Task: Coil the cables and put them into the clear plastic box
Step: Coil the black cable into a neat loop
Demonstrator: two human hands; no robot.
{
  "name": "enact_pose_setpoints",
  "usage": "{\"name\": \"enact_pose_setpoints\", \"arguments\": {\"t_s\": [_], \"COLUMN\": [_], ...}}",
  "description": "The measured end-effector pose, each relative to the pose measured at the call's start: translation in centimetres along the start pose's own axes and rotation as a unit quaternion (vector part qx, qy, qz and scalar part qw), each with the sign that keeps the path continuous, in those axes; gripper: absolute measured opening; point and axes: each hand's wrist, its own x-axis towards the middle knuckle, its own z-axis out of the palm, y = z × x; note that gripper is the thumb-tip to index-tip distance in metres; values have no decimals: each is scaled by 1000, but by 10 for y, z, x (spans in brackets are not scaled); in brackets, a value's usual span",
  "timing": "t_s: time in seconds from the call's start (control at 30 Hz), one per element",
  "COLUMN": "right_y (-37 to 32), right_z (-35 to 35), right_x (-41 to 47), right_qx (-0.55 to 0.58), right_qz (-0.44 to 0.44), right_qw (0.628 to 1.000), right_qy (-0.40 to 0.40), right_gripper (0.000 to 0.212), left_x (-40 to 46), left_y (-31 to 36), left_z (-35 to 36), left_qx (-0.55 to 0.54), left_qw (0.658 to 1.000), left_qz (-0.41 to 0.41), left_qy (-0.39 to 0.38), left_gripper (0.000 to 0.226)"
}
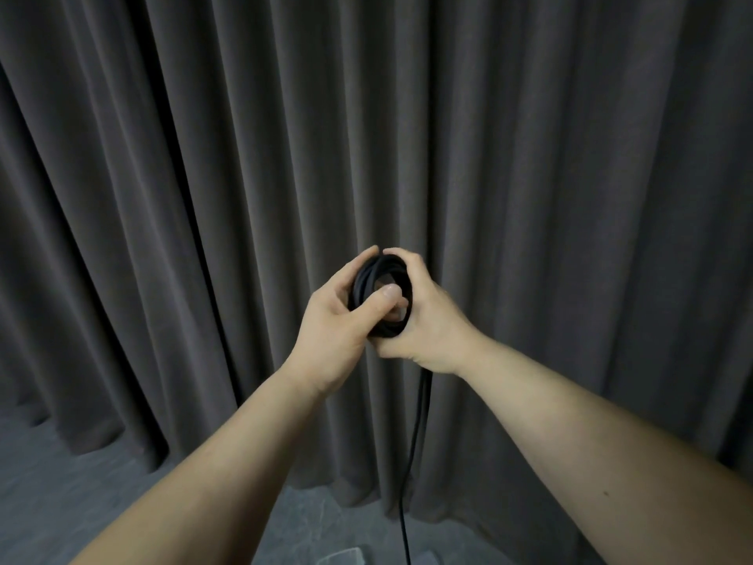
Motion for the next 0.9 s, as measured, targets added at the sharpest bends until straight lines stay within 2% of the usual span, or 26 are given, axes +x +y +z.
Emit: {"name": "enact_pose_setpoints", "arguments": {"t_s": [0.13,0.2,0.3,0.4,0.53,0.57,0.6,0.7,0.77,0.83,0.9], "right_y": [1,3,0,-5,2,7,13,26,28,28,28], "right_z": [3,4,6,5,-2,-2,0,6,5,1,-9], "right_x": [4,4,5,10,10,8,5,-5,-9,-7,0], "right_qx": [69,110,79,44,-2,-1,16,64,108,214,283], "right_qz": [8,13,11,14,33,53,77,166,219,255,222], "right_qw": [998,994,997,999,996,993,991,975,961,942,924], "right_qy": [-6,-16,-18,-20,-87,-101,-110,-136,-132,-43,131], "right_gripper": [96,93,94,103,117,113,101,34,17,13,16], "left_x": [0,-1,1,7,14,18,22,36,41,44,44], "left_y": [2,1,-1,0,7,10,13,24,27,25,20], "left_z": [4,7,9,10,2,-1,-4,-13,-23,-34,-42], "left_qx": [14,55,106,110,110,105,91,30,25,41,54], "left_qw": [1000,998,992,988,981,979,977,969,963,958,954], "left_qz": [19,37,62,70,94,101,105,100,95,95,89], "left_qy": [-10,-16,40,85,130,145,164,225,251,266,280], "left_gripper": [57,55,52,39,20,18,17,15,18,26,32]}}
